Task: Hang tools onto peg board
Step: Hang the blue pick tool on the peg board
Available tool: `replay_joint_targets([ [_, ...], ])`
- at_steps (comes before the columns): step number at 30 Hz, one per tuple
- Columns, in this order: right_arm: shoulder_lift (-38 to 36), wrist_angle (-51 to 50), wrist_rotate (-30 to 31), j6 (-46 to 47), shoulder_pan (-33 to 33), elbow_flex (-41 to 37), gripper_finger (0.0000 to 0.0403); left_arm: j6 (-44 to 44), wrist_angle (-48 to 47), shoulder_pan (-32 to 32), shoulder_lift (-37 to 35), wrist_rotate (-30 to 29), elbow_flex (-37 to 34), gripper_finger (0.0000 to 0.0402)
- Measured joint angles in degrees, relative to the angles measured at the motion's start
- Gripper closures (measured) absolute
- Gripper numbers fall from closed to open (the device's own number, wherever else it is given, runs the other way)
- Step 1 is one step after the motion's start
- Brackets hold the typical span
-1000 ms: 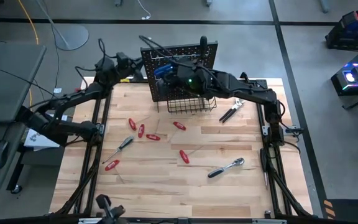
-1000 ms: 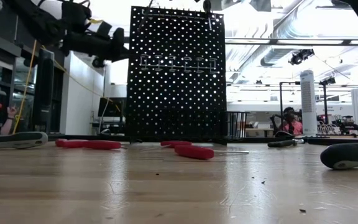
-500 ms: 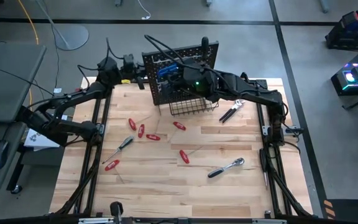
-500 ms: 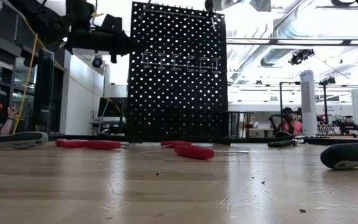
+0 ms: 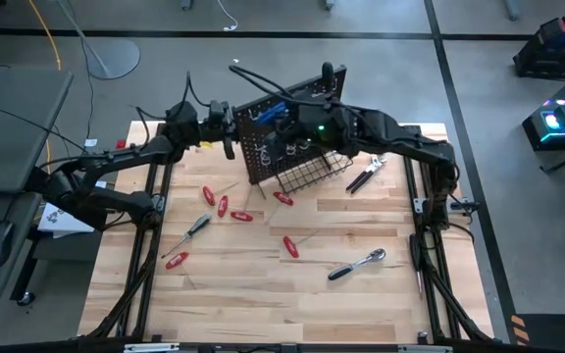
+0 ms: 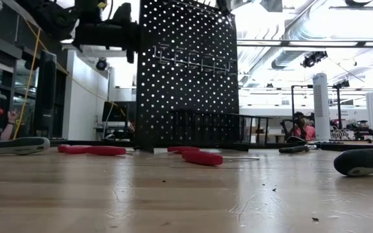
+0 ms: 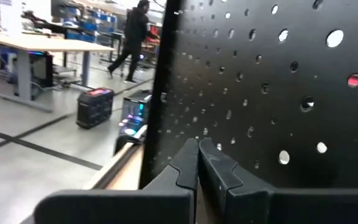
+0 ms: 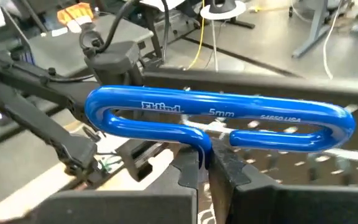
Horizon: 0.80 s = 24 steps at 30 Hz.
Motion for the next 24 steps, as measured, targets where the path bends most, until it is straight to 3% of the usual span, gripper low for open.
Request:
replay_joint_targets([
  [8, -0.94, -1.31, -1.8, -4.72, 1.46, 0.09, 0.0402, 0.81, -2.1, -4.02, -0.04, -6.84, -0.04, 0.0401],
  [24, -0.78, -1.88, 0.8, -11.59, 0.66, 0.07, 0.0402, -0.22, -3.83, -9.62, -0.04, -11.89, -0.04, 0.0401],
])
